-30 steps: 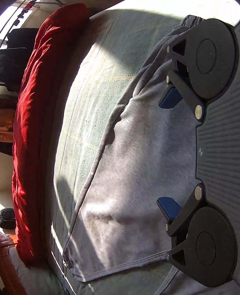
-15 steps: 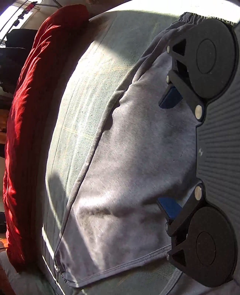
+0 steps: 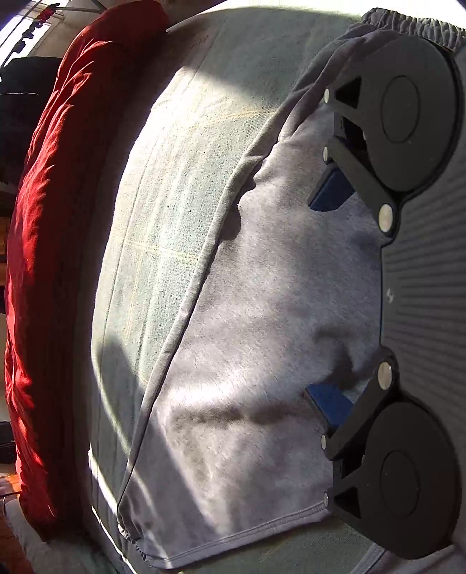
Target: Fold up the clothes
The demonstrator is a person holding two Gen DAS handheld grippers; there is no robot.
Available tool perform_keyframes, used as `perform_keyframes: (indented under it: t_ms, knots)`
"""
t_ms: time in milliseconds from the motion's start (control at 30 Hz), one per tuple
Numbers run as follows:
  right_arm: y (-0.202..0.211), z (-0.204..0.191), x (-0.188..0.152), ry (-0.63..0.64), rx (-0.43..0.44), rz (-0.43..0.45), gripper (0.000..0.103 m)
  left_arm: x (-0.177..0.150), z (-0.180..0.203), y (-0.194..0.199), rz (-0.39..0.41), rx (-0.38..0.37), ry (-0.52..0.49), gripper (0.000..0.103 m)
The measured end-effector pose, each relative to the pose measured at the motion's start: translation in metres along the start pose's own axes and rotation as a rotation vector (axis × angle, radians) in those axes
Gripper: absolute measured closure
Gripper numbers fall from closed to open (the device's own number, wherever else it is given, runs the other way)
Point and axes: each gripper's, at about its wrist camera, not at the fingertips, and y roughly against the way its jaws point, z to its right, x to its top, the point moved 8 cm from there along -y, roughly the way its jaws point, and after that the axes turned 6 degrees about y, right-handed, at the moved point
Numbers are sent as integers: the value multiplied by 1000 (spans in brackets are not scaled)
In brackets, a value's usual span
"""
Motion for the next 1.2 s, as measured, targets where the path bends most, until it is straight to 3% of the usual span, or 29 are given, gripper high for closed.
perform_keyframes:
  t_ms: [133,233,400,567,667,800,967,1200]
  knots:
    - [-34,-7,4,-1,4,-42,0,-1,0,0,-3,2,-12,1]
    - [-41,-8,14,-24,-6,-25,0,-1,-1,0,-7,7,-10,1]
    - [-14,-4,15,-22,52,12,0,-3,-1,1,-5,14,-22,1]
    - [8,15,-13,-7,6,-22,0,-3,-2,-1,-3,16,-16,1]
    - [-1,26,-36,-8,-17,-64,0,-3,-1,-3,-4,23,-23,1]
    - [-6,32,-44,-54,27,-49,0,-3,0,-3,-7,29,-20,1]
    - [25,33,-45,-65,60,-6,0,-2,-1,-1,-18,37,-27,1]
    - [45,46,-79,-61,38,-8,0,-1,3,1,-25,51,-20,1]
